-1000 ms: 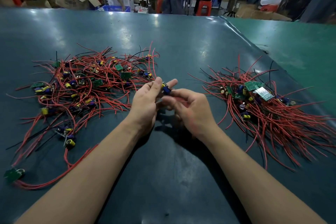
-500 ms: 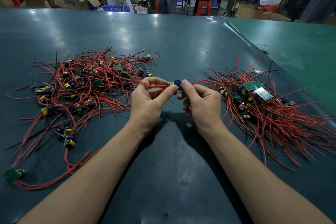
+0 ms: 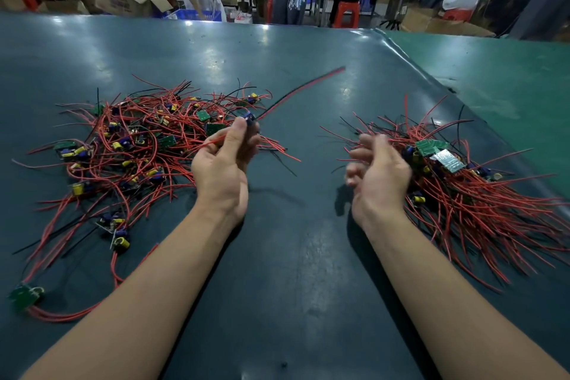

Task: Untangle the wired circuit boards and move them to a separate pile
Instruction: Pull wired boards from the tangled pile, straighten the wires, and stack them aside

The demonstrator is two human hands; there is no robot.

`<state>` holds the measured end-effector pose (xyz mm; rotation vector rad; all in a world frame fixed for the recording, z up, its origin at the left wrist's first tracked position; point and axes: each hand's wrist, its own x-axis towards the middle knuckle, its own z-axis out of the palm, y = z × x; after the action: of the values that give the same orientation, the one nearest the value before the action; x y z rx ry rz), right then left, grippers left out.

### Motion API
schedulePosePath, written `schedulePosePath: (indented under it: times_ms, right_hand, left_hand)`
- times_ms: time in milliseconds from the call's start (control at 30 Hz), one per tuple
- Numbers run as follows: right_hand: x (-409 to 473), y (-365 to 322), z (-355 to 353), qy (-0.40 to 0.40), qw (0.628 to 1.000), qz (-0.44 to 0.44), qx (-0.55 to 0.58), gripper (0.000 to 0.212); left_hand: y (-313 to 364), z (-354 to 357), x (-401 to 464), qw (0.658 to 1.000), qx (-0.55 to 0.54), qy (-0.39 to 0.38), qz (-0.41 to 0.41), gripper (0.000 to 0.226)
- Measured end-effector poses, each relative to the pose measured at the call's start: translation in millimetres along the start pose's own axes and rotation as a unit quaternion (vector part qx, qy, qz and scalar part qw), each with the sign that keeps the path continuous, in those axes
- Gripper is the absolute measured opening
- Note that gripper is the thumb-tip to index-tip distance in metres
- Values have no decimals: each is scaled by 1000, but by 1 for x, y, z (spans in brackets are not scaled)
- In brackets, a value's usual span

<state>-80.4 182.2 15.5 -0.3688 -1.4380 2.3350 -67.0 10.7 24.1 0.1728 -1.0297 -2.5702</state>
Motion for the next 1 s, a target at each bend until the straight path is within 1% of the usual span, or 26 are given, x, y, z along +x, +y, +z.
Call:
schedulePosePath:
  times_ms: [33, 67, 100, 133, 167, 233, 267, 333, 367, 433, 467, 500, 533, 567, 600, 667, 733, 767, 800, 833, 900, 1000]
  right_hand:
    - [-6, 3, 2, -72, 996, 3, -45, 8]
    - [-14, 7, 6, -155, 984, -3, -91, 8]
    - [-21, 11, 9, -231, 964, -20, -130, 20]
    - [-26, 14, 11, -288, 944, -45, -153, 25]
    - [-31, 15, 14, -313, 932, -73, -166, 23]
    - [-31, 12, 13, -313, 926, -116, -174, 8]
    - [-29, 11, 10, -305, 930, -118, -166, 5]
    - [-28, 8, 6, -305, 934, -104, -156, 3]
    - [-29, 8, 5, -315, 929, -104, -165, 0]
    - [-32, 11, 7, -321, 921, -121, -185, 4]
    - [-32, 11, 8, -297, 927, -135, -182, 6]
    - [-30, 9, 10, -249, 941, -153, -171, 7]
    - [-26, 6, 10, -184, 957, -168, -147, 8]
    - [-20, 1, 8, -112, 973, -173, -103, 11]
    - [-13, -5, 5, -47, 983, -169, -49, 16]
    - [-3, -14, -2, 43, 990, -129, 41, 27]
    - [2, -14, -5, 81, 992, -70, 67, 33]
    - [2, -12, -4, 81, 993, -43, 67, 34]
    - [2, -9, -3, 75, 995, -19, 66, 35]
    - [2, -7, -2, 68, 996, 0, 63, 36]
    - [1, -5, 0, 51, 997, 25, 47, 36]
    - [-2, -2, 1, 15, 999, 42, 7, 37]
  left_hand:
    - [0, 1, -2, 1000, 10, -14, -17, 6]
    - [-1, 3, -5, 998, 33, -38, -30, 7]
    - [-3, 4, -8, 995, 64, -67, -38, 9]
    - [-6, 4, -11, 990, 98, -90, -41, 12]
    - [-7, 4, -12, 985, 129, -103, -40, 15]
    - [-6, 2, -12, 976, 184, -111, -30, 19]
    - [-6, 1, -11, 971, 206, -117, -21, 21]
    - [-6, 0, -11, 962, 236, -135, -9, 24]
    - [-7, 0, -11, 957, 250, -146, -3, 27]
    - [-8, 1, -12, 949, 268, -164, 2, 29]
    - [-9, 1, -12, 948, 274, -164, 4, 30]
    - [-10, 0, -12, 943, 292, -158, 15, 31]
    - [-11, -2, -11, 931, 330, -148, 41, 31]
    - [-11, -4, -10, 909, 385, -136, 81, 30]
    - [-11, -7, -8, 878, 445, -121, 128, 28]
    - [-9, -13, -6, 796, 554, -77, 232, 22]
    - [-4, -20, -1, 706, 639, -35, 304, 16]
    - [-2, -23, 2, 668, 673, -14, 317, 13]
    - [1, -26, 5, 640, 699, 10, 318, 12]
    - [3, -30, 8, 622, 716, 36, 315, 14]
    - [10, -35, 14, 601, 738, 77, 297, 25]
    - [18, -42, 21, 586, 776, 107, 208, 45]
